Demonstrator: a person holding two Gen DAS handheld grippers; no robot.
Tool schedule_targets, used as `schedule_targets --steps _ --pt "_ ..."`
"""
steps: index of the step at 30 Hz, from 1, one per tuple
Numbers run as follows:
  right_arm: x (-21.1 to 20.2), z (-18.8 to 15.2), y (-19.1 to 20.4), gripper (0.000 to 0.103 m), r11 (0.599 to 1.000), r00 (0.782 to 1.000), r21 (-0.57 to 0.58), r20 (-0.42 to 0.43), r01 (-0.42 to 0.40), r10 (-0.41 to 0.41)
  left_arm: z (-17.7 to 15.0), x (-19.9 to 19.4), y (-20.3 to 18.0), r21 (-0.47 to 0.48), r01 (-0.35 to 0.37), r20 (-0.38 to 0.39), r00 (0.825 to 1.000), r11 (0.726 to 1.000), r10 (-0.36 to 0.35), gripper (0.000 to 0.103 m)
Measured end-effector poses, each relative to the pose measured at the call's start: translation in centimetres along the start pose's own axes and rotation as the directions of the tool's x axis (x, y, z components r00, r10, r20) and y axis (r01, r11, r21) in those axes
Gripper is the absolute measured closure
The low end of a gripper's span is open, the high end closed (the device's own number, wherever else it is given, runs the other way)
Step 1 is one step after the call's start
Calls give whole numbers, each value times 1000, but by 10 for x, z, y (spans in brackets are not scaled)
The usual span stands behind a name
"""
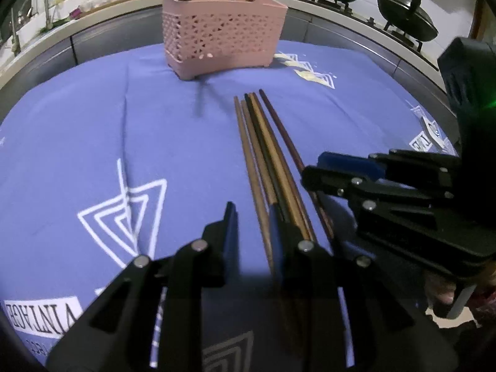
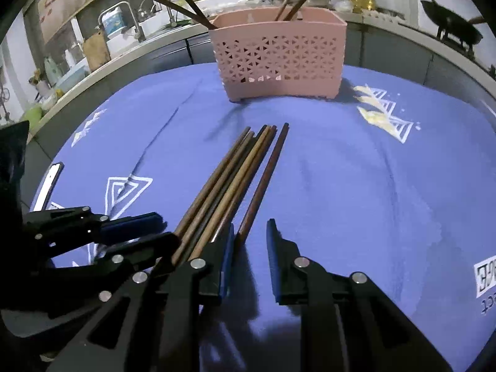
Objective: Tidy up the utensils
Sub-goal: 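Move both open grippers back down to the remaining chopsticks, then close the right gripper on a chopstick while the left gripper grasps another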
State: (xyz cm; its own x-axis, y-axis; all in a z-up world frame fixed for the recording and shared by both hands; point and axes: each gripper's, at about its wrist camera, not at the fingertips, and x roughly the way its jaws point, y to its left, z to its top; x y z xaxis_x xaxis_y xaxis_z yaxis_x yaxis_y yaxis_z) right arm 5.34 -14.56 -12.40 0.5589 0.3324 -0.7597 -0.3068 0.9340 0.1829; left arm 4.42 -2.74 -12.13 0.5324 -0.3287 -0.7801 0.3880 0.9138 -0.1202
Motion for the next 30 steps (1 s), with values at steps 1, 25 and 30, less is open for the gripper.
schedule_targets --steps 1,25,30 --pt "1 1 0 81 1000 1000 3 -3 -7 7 1 1 -1 -2 -6 -3 1000 1000 6 82" --pt "-11 -17 -40 92 988 986 63 80 142 -147 14 12 5 8 -181 23 983 984 180 82" --pt "-19 -25 -58 92 980 982 116 85 161 -171 17 11 18 -28 -214 29 976 976 215 82"
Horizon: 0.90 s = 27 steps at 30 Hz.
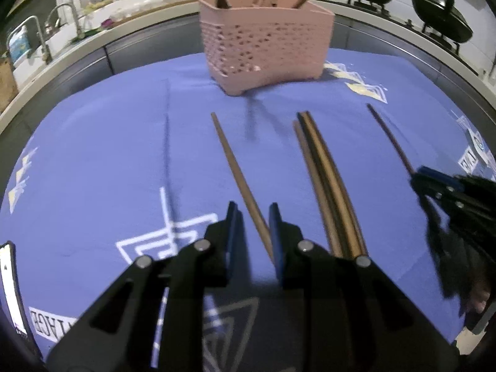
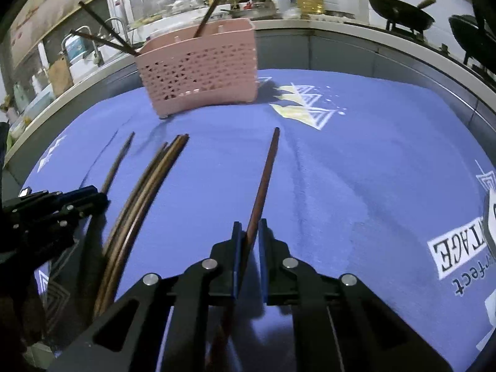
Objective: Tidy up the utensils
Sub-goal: 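Close the right gripper on a chopstick while the left gripper grasps another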
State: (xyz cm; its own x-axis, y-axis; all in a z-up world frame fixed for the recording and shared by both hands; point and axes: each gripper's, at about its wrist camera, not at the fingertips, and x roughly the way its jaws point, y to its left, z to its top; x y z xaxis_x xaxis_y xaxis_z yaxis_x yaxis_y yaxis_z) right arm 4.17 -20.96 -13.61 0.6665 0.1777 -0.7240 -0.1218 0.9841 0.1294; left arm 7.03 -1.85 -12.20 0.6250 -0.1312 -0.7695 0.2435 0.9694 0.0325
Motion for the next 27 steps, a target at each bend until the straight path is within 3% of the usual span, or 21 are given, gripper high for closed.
schedule_targets --steps 22,27 --pt "-4 -6 3 95 1000 1000 -19 22 12 -11 -5 -2 2 25 -27 34 999 999 26 82" --pt "-12 -14 4 95 999 1000 -42 2 -26 26 -8 -5 7 25 1 25 1000 1000 -1 90"
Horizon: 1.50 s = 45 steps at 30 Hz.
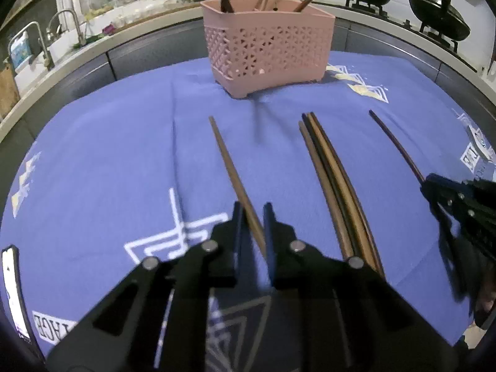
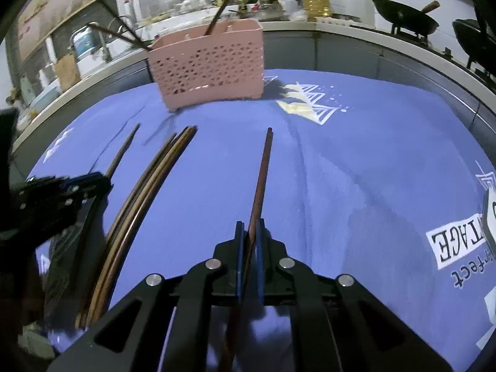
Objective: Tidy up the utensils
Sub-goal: 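Close the right gripper on a chopstick while the left gripper grasps another, then lift both chopsticks and lower them into the pink basket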
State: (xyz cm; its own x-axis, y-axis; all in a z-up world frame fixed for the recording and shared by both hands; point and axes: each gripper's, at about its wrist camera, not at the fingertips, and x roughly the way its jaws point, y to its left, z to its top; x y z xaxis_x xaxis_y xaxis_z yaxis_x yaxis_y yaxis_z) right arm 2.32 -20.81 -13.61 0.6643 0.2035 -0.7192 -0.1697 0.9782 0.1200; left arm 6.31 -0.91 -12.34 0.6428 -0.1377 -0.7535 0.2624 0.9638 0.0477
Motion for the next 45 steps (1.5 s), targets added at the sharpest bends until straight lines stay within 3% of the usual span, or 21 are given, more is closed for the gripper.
schedule_targets --steps 8,9,11,12,16,20,22,23,25,27,29,32,37,41,45 --pt "-12 -9 -9 95 996 995 19 -56 -82 83 -1 -4 19 -89 86 -51 995 992 -90 90" --pt "-10 -6 -11 95 995 994 40 -61 -93 95 1 -2 20 -91 87 -55 994 992 -93 88" --pt "-6 -1 -16 94 992 992 71 -65 -103 108 8 2 19 -78 65 -64 995 995 -70 71" --pt "-2 4 -18 94 991 991 81 -70 -104 110 12 5 19 -75 48 -71 996 996 -54 56" --pt "16 29 -23 94 989 989 100 -92 -109 118 31 22 20 -45 17 -71 997 999 -20 56" --pt "39 58 -21 94 994 990 73 -107 -87 94 49 37 22 -29 3 -55 998 1000 -4 64" --pt "48 68 -20 94 995 991 60 -105 -83 88 55 42 21 -19 16 -44 999 1000 -17 89" --pt "51 71 -19 94 995 991 49 -102 -82 87 57 43 19 -13 37 -43 998 999 -37 96" --pt "53 75 -15 97 997 992 24 -103 -76 78 59 43 15 -5 40 -47 998 999 -40 98" --pt "53 78 -16 98 993 986 44 -125 -108 112 59 39 13 -11 89 -51 995 996 -89 99" --pt "37 84 -20 98 982 981 81 -74 -172 178 63 15 16 -34 156 13 988 987 -156 99" --pt "-6 97 -22 98 968 970 77 70 -237 232 74 -30 22 -32 215 138 968 976 -209 99" --pt "-77 112 -18 98 961 917 21 305 -275 256 86 -102 31 4 256 326 914 967 -244 99" --pt "-101 114 -12 98 961 884 -4 390 -277 257 87 -128 31 11 268 389 886 963 -251 99" --pt "-108 112 -4 98 969 876 -37 421 -243 236 85 -130 24 31 258 389 887 966 -250 99"
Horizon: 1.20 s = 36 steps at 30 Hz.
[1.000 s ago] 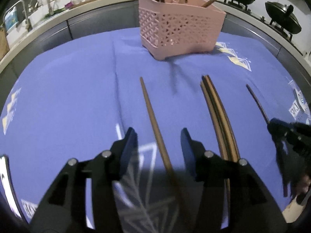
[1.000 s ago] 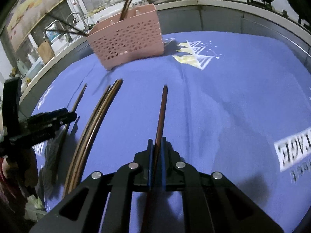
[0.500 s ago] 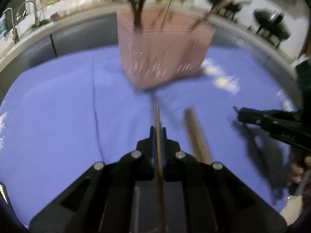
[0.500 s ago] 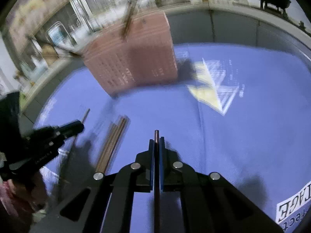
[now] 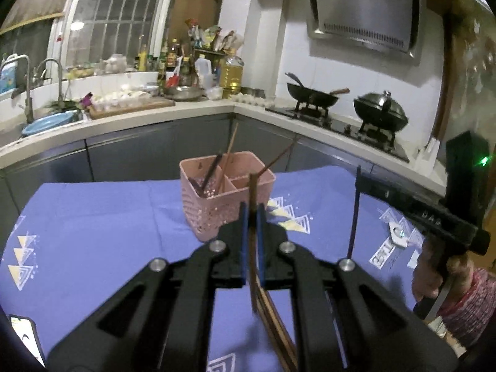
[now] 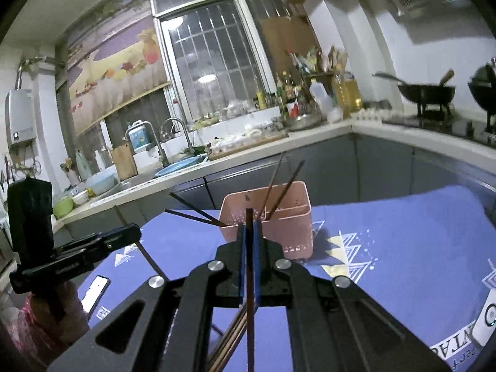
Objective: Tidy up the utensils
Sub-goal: 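Lift both chopsticks and lower them into the pink basket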
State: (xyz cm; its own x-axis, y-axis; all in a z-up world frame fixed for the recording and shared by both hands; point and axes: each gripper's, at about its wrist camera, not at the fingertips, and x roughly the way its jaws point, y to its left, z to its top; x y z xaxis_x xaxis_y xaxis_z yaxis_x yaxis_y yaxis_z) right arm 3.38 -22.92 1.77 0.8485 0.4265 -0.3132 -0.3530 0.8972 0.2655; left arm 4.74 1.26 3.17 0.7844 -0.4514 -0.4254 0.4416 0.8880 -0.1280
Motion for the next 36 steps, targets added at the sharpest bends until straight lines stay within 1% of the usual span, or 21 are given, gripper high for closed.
schedule_targets --steps 1,2,4,7,9,11,13,15,17,18,21,23,24,27,30,33,34,35,36 --pt "0 0 3 98 1000 1000 -20 -3 14 -14 -2 -1 -2 17 -20 10 1000 1000 19 98" --pt "1 1 4 98 1000 1000 -26 -6 16 -16 -2 -2 -2 22 -19 8 1000 1000 19 98" --pt "4 4 3 98 1000 1000 -9 -20 -1 1 1 -4 -1 14 -8 -4 1000 1000 8 99" --pt "6 16 2 98 1000 1000 2 -10 -21 21 15 -5 -2 22 -4 14 1000 1000 3 99" --pt "10 35 3 98 999 999 -1 10 -39 39 37 -9 -4 22 19 43 999 1000 -20 99" --pt "15 55 5 98 999 998 -8 40 -48 49 58 -11 -6 28 28 70 997 999 -29 99" --pt "25 78 6 98 999 997 -5 73 -37 38 87 -11 -12 42 24 114 993 999 -29 99" --pt "41 107 6 98 1000 993 14 113 -16 14 117 -7 -17 64 -14 172 985 998 3 99" --pt "52 128 7 98 1000 989 31 151 -3 -2 138 -2 -20 71 -65 215 975 995 48 99" --pt "56 135 7 98 999 986 32 168 6 -11 149 4 -20 77 -117 249 964 990 95 99" --pt "74 154 7 98 998 978 51 208 22 -32 162 21 -18 81 -218 297 937 973 185 99" --pt "87 155 7 98 997 971 46 230 55 -64 164 41 -13 70 -261 308 924 963 228 99" --pt "97 151 7 98 996 970 33 230 78 -83 162 49 -10 68 -269 305 923 961 237 99" --pt "117 131 4 98 994 975 17 194 105 -106 150 81 2 58 -294 260 927 954 270 99" --pt "136 103 1 98 993 983 -5 138 121 -119 130 109 15 50 -312 190 935 949 298 99" --pt "144 87 0 98 995 991 -5 93 99 -98 116 120 24 37 -307 147 943 951 299 98" --pt "144 82 -1 97 997 993 5 86 79 -80 111 121 26 36 -305 128 946 952 298 95" --pt "142 79 0 95 998 994 12 85 68 -69 110 121 27 36 -303 105 949 952 298 89" --pt "142 79 1 94 999 996 16 70 49 -50 110 120 27 38 -309 96 948 950 304 66"
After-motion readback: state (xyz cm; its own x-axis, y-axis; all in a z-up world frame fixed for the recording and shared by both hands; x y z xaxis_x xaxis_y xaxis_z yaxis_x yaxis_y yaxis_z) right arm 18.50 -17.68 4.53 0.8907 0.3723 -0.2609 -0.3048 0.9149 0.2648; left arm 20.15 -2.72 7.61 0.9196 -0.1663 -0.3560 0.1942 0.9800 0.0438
